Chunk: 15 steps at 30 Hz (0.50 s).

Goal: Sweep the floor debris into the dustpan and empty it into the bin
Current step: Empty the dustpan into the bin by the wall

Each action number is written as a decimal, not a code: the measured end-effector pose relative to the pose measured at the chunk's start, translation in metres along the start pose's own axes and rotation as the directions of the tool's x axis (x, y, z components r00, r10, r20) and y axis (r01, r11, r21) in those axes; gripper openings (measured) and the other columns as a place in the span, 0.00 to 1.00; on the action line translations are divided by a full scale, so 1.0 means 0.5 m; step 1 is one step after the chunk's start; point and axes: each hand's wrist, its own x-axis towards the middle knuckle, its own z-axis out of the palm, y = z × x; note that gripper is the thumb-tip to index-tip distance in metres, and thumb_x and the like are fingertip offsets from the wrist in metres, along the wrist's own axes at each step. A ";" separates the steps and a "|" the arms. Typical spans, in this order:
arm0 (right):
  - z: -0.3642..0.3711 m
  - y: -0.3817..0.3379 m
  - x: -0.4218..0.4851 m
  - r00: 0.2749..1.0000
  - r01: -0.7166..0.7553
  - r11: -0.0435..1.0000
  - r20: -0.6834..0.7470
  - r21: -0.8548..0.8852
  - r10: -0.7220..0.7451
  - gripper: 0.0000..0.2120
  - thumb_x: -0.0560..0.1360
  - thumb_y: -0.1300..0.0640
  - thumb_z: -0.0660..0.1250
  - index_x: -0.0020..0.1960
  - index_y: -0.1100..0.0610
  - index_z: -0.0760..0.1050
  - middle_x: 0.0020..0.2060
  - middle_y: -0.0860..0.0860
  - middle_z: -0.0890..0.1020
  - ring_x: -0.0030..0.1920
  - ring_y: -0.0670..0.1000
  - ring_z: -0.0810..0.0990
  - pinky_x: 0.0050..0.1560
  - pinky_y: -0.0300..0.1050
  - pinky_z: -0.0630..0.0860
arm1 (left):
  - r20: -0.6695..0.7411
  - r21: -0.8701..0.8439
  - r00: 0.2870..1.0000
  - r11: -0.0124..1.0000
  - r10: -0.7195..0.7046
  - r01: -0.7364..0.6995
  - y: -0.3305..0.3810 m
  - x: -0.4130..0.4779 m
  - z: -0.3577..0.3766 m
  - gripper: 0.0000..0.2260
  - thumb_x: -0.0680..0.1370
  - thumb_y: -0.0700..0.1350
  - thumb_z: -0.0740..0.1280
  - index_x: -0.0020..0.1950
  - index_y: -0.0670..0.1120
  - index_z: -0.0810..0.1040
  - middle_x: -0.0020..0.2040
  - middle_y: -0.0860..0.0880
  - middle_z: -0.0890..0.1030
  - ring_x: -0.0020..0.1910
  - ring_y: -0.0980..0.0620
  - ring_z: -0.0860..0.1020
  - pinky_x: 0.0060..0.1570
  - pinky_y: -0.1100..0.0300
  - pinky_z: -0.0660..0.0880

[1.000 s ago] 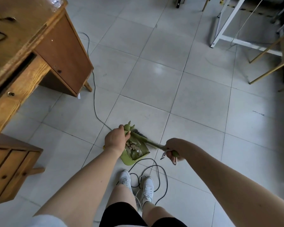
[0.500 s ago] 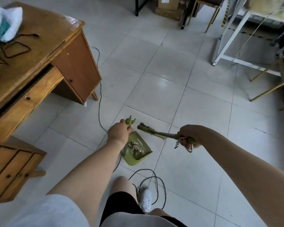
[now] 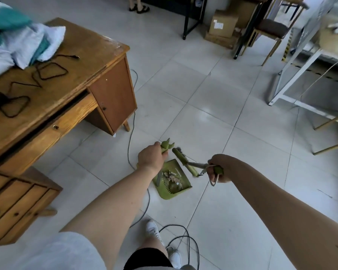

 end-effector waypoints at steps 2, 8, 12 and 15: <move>0.037 -0.051 0.006 1.000 0.012 0.999 0.016 -0.042 -0.011 0.13 0.81 0.63 0.51 0.38 0.60 0.65 0.16 0.55 0.69 0.13 0.49 0.67 0.18 0.31 0.64 | -0.005 -0.008 1.000 1.000 -0.006 0.006 -0.022 0.022 -0.022 0.17 0.80 0.57 0.60 0.52 0.43 0.73 0.46 0.44 0.82 0.47 0.42 0.80 0.37 0.55 0.70; 0.147 -0.198 0.011 0.997 0.007 0.994 0.078 -0.110 0.002 0.13 0.75 0.67 0.50 0.34 0.58 0.64 0.20 0.53 0.67 0.17 0.49 0.65 0.17 0.32 0.59 | -0.028 -0.027 0.999 0.999 -0.043 0.043 -0.099 0.065 -0.089 0.18 0.79 0.59 0.59 0.52 0.45 0.74 0.47 0.46 0.81 0.48 0.44 0.80 0.42 0.53 0.75; 0.239 -0.259 0.002 0.989 0.012 0.984 0.147 -0.176 0.014 0.10 0.75 0.66 0.49 0.40 0.60 0.67 0.19 0.54 0.68 0.16 0.50 0.66 0.17 0.33 0.60 | -0.079 -0.043 0.989 0.992 -0.124 0.121 -0.159 0.067 -0.126 0.18 0.78 0.59 0.61 0.50 0.45 0.75 0.47 0.46 0.81 0.47 0.44 0.80 0.44 0.52 0.77; 0.312 -0.298 0.001 0.980 0.015 0.963 0.196 -0.268 0.039 0.10 0.74 0.66 0.50 0.41 0.61 0.69 0.19 0.54 0.69 0.16 0.50 0.67 0.17 0.33 0.62 | -0.078 -0.037 0.975 0.978 -0.209 0.206 -0.201 0.060 -0.152 0.18 0.76 0.59 0.62 0.50 0.44 0.75 0.46 0.45 0.81 0.46 0.44 0.80 0.43 0.52 0.77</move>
